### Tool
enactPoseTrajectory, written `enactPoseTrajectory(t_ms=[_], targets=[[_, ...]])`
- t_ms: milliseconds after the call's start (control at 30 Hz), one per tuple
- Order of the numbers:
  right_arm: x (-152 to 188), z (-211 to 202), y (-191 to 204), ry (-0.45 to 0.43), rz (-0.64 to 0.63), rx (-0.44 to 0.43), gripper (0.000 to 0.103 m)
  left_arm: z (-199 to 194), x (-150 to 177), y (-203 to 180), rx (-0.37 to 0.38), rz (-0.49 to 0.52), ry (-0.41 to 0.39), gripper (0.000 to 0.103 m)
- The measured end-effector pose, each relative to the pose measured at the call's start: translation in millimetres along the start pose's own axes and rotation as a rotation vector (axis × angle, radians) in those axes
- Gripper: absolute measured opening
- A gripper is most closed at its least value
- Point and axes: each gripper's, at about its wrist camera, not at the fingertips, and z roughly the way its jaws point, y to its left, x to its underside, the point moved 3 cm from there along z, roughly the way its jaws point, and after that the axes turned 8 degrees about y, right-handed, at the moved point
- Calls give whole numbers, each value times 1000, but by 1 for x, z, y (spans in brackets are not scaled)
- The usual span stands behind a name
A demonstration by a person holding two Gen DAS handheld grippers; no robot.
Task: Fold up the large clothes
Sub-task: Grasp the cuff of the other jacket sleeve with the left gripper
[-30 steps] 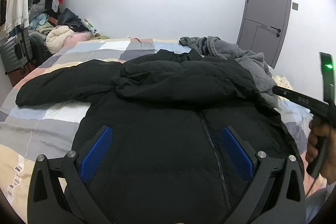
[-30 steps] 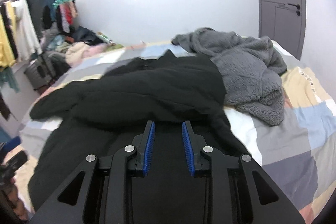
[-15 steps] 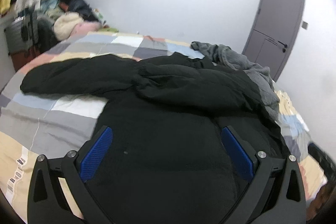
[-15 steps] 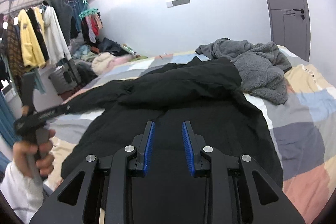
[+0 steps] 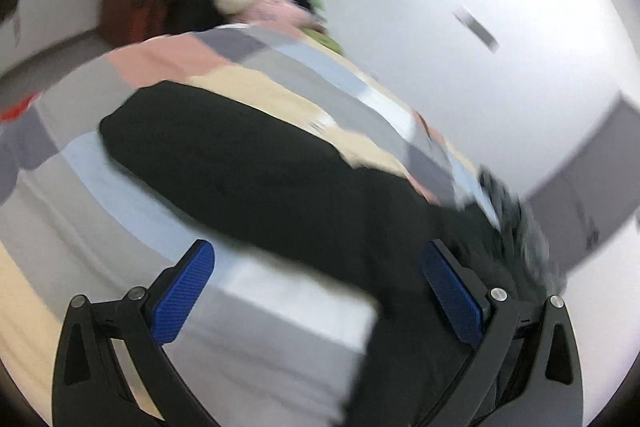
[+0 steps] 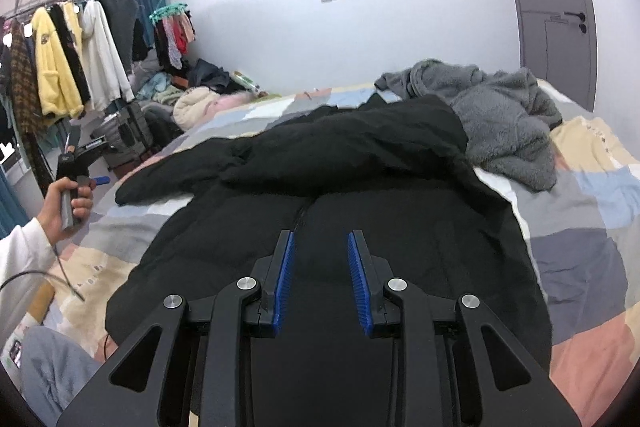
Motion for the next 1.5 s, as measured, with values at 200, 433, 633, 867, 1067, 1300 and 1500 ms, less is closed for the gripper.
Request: enactPoseTrajectory(t_ms=[200,433,633,867,1067,1300,1500], targets=[[-2,24,3,56,10,35,26,48,-23,95,41,-262,-34,102],[-10,46,-1,89,71,53,35,91,-29,154,40,-403,-61,102],[-16,61,-3,97,84,101,46,101,-59,149,39,-341,-128,100],[-19,70,-4,106,80,131,66,118,-75,142,7,-305,-105,60],[-19,57,-5,76,70,124,70,85,-76,125,-112,-275,-153,13],[-18,33,-8,24,70,139,79,10,-82,67,-319,-111,-323,6],[-12,15,-15,0,40,174,90,-45,-74,-23,-419,148,-432,5]])
